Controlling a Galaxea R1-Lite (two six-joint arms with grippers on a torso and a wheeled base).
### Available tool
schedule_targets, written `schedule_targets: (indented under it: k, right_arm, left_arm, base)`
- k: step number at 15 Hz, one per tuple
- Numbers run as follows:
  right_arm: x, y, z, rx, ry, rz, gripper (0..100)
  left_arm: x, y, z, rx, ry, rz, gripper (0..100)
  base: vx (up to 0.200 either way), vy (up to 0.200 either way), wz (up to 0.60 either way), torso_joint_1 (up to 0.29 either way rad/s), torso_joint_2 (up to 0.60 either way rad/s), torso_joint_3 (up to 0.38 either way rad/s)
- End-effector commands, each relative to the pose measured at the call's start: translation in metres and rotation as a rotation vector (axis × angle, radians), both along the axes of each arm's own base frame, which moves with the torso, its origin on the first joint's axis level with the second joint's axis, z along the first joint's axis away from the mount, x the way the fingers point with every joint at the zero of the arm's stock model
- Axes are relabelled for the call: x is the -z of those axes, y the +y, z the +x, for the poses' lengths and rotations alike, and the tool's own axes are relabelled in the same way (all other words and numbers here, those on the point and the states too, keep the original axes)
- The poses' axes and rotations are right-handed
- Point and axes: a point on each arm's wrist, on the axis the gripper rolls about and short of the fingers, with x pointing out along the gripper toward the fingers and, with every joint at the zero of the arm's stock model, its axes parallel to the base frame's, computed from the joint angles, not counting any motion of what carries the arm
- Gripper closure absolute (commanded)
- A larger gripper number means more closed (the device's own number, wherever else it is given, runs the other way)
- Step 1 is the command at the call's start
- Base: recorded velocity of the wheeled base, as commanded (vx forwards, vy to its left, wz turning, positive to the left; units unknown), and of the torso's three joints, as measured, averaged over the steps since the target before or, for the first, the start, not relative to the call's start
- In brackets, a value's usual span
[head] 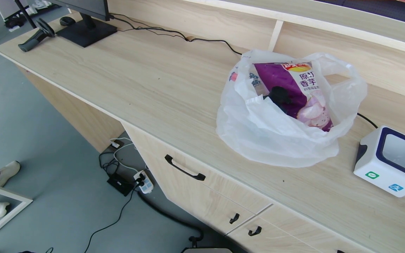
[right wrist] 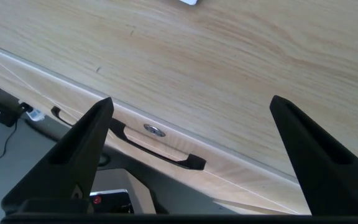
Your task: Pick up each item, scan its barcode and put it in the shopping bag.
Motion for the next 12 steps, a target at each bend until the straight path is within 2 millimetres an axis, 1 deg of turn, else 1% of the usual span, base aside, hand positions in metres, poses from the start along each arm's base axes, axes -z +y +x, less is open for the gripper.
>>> schedule_targets:
  k: [1,12]
  right_arm:
    - [-0.0002,0.0,0.0002,0.0,0.002,0.0,0]
    - [0.0002,0.0,0.0003,0.0,0.004,0.0,0]
  left_arm:
    - [-0.0001,0.0,0.0001,-0.001,0.001,-0.001,0]
    - [-0.0001,0.0,0.0001,-0.002,0.001,-0.001,0]
  base:
    - [0.0,0.0,0.0,0.0,0.0,0.0]
    - [0.0,0.0,0.0,0.0,0.0,0.0]
